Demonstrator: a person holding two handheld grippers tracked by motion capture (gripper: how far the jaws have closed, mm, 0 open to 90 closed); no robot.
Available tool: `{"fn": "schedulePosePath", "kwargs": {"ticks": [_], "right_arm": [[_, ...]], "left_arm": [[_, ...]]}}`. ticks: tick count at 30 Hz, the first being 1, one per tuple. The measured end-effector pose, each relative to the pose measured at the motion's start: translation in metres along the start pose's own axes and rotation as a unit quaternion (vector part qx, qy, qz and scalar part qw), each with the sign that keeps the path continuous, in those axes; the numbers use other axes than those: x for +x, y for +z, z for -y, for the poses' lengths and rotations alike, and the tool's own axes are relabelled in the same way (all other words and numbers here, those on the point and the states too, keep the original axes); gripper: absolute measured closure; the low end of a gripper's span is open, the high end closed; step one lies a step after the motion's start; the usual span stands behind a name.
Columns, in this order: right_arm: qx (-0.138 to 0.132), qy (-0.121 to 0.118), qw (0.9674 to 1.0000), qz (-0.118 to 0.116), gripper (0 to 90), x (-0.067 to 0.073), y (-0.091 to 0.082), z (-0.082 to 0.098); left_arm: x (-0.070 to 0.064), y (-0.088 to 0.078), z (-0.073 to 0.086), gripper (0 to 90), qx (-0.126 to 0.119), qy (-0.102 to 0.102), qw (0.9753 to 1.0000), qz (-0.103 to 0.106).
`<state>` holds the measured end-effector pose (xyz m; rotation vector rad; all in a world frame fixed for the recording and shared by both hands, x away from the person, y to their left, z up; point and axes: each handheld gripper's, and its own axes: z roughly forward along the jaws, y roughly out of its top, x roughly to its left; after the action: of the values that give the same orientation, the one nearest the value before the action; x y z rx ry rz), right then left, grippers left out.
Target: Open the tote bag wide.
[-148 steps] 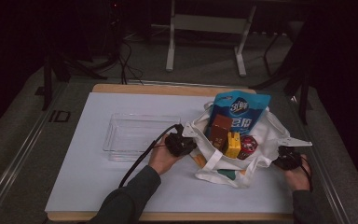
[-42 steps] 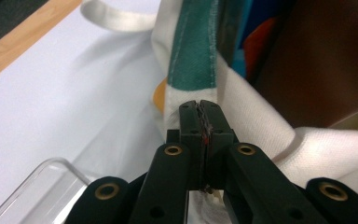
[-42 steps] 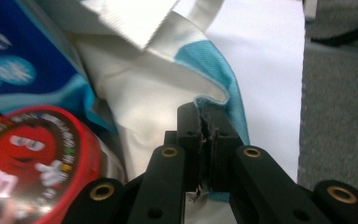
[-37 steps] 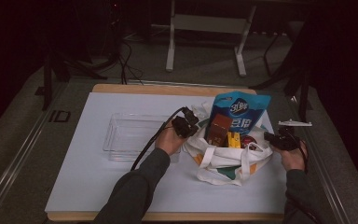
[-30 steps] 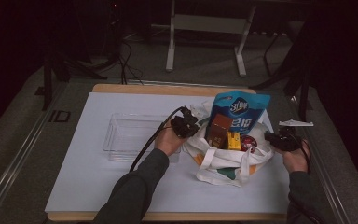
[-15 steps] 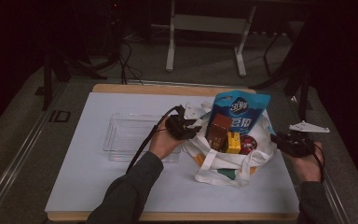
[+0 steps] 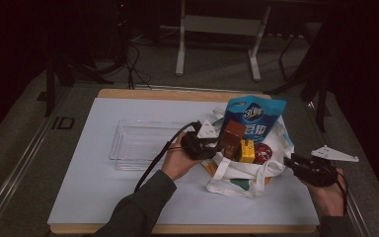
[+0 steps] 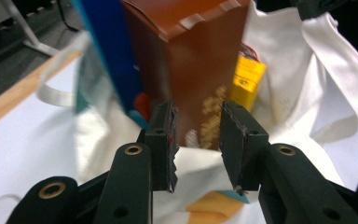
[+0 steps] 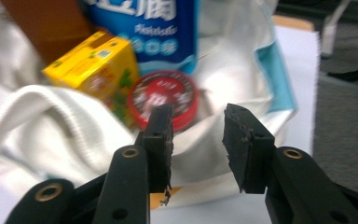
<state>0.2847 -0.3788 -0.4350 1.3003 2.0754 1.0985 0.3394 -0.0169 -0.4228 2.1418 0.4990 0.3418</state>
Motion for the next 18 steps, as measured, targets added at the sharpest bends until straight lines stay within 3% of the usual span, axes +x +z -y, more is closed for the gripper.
{"fn": "schedulePosePath", "kwargs": {"ticks": [2, 12, 17, 18], "right_arm": [[0.015, -0.004, 0.9998, 0.009, 61.0, 0.003, 0.004, 0.008], [0.018, 0.022, 0.9996, -0.004, 65.0, 0.006, 0.014, 0.034], [0.026, 0.032, 0.9991, -0.011, 68.6, 0.006, 0.028, 0.045], [0.026, 0.033, 0.999, -0.014, 69.1, 0.006, 0.031, 0.047]], "left_arm": [[-0.004, 0.005, 0.005, 66.6, 0.006, 0.0, 1.0, 0.003], [-0.02, 0.032, 0.03, 73.4, 0.045, 0.015, 0.9989, 0.003], [-0.023, 0.039, 0.042, 78.2, 0.048, 0.0, 0.9988, 0.005], [-0.024, 0.042, 0.046, 78.2, 0.057, 0.001, 0.9984, 0.002]]}}
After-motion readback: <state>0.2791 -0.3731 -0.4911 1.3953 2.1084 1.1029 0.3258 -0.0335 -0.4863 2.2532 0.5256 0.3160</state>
